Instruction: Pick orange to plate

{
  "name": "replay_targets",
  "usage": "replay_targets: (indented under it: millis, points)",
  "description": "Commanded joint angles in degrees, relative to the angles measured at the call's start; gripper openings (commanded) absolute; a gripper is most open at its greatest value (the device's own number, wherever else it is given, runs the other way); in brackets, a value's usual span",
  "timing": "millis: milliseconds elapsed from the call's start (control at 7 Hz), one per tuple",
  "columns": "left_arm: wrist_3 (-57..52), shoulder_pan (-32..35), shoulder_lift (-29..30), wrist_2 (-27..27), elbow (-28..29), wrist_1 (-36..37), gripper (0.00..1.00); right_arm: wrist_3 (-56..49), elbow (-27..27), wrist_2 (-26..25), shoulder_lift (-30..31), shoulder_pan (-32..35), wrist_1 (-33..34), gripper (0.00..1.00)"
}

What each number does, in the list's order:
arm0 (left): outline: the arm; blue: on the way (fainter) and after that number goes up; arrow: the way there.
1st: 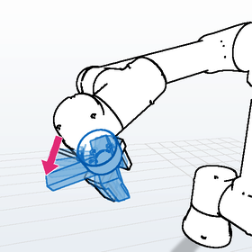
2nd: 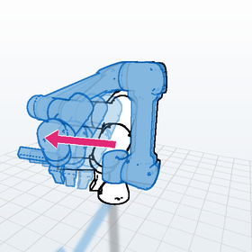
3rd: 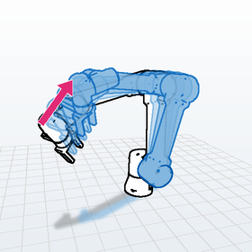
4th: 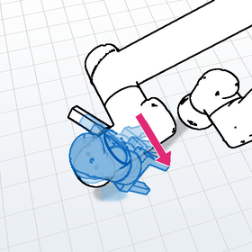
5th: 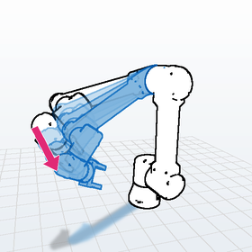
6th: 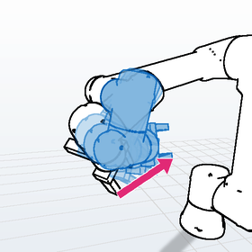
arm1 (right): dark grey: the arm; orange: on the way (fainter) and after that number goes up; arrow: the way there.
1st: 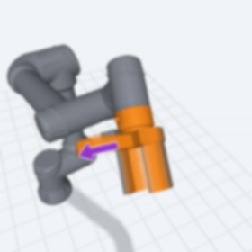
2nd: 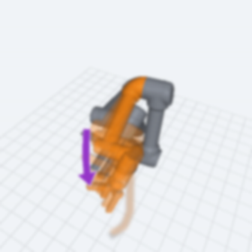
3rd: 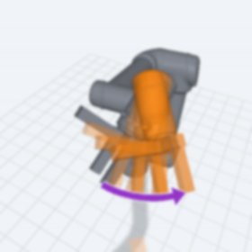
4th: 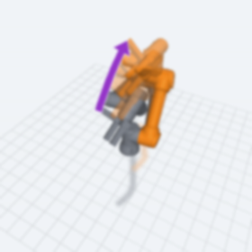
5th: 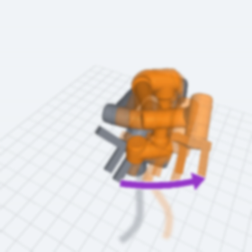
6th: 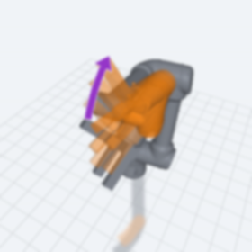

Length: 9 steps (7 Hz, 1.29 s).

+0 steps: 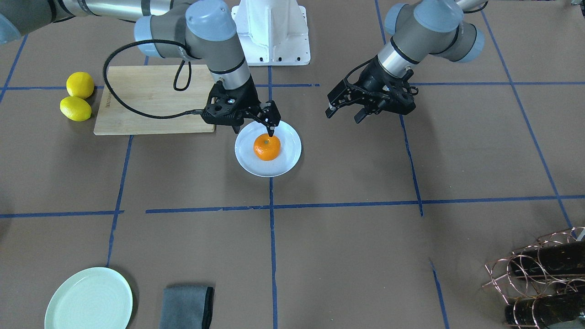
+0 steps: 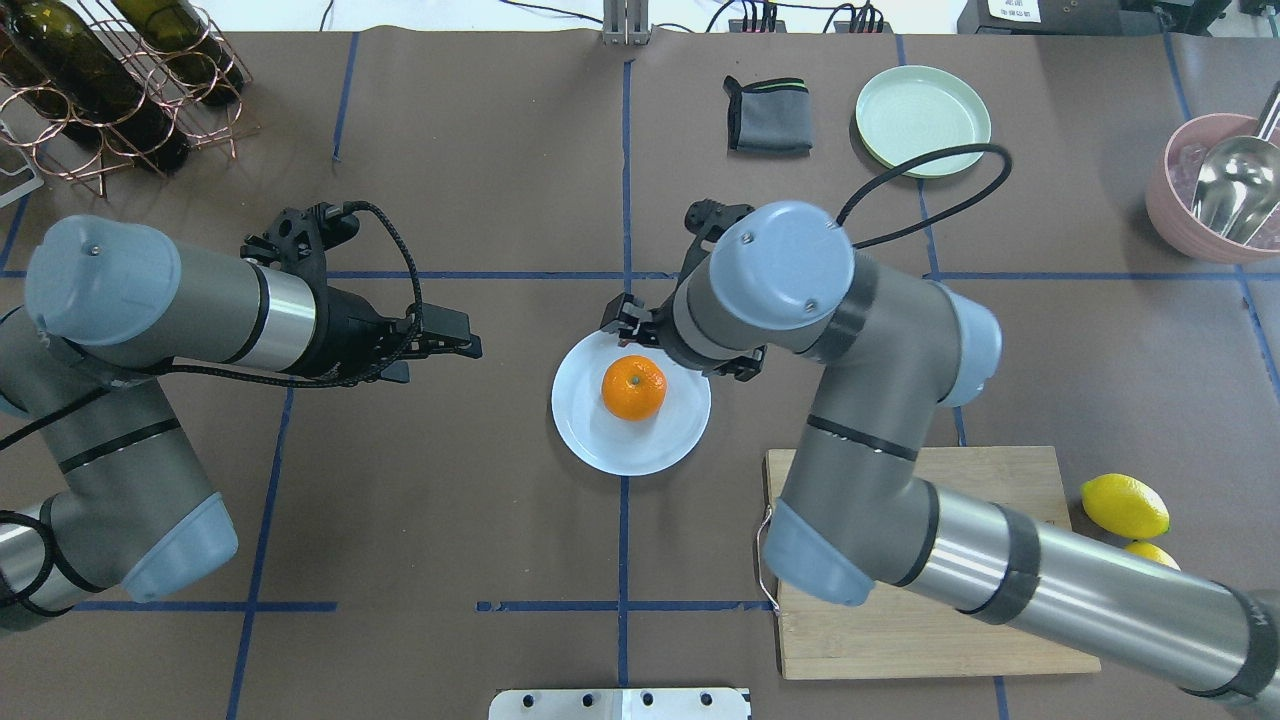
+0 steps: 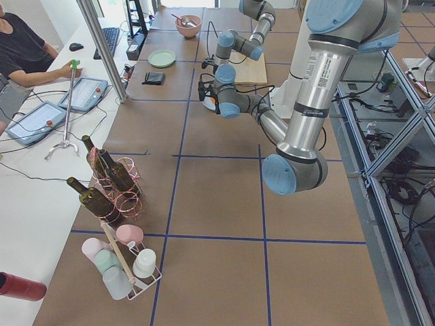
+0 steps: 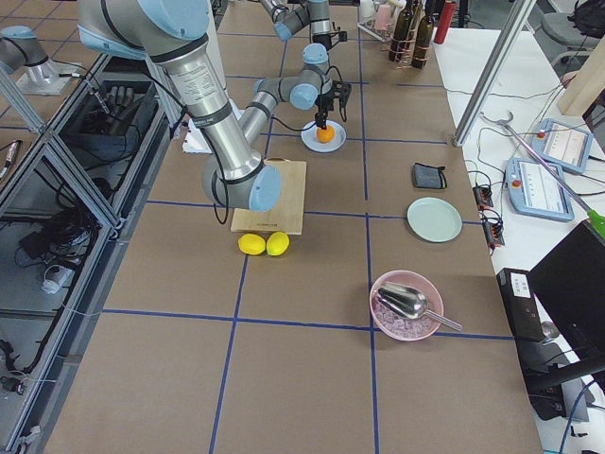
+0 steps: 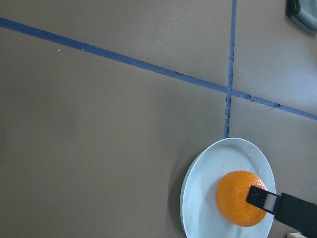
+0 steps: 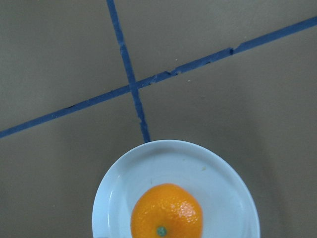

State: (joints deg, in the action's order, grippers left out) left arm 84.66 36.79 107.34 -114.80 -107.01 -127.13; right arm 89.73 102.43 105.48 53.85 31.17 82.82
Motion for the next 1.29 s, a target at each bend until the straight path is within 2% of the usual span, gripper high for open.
replay_targets:
  millis: [0,143,429,714,857,1143]
  points:
    - [-2.29,1.52,-2.64,-0.59,-0.92,0.13,1.0,-2.96,8.46,9.79,8.33,8.6,1.73,1.0]
    - [-8.66,3.53,-5.53,-0.6,-1.01,0.39,1.0,-9.34,8.49,12.79,11.86,12.12,1.82,1.0]
    - [-23.66,10.02,-12.56,-2.43,-1.19,0.48,1.0,-24.09,8.49,13.87,18.8,18.27,3.73,1.0]
    - [-45.09,23.43,-20.03,-10.49,-0.66,0.66,1.0,-42.71,8.92,19.65,20.67,27.67,13.02,1.0]
    - [-57.38,31.34,-21.89,-14.27,0.12,3.1,1.0,-51.24,9.01,21.42,22.59,32.76,15.42,1.0]
    - [-84.79,48.12,-19.12,-14.84,0.22,26.11,1.0,-69.0,8.4,23.72,25.59,41.91,20.34,1.0]
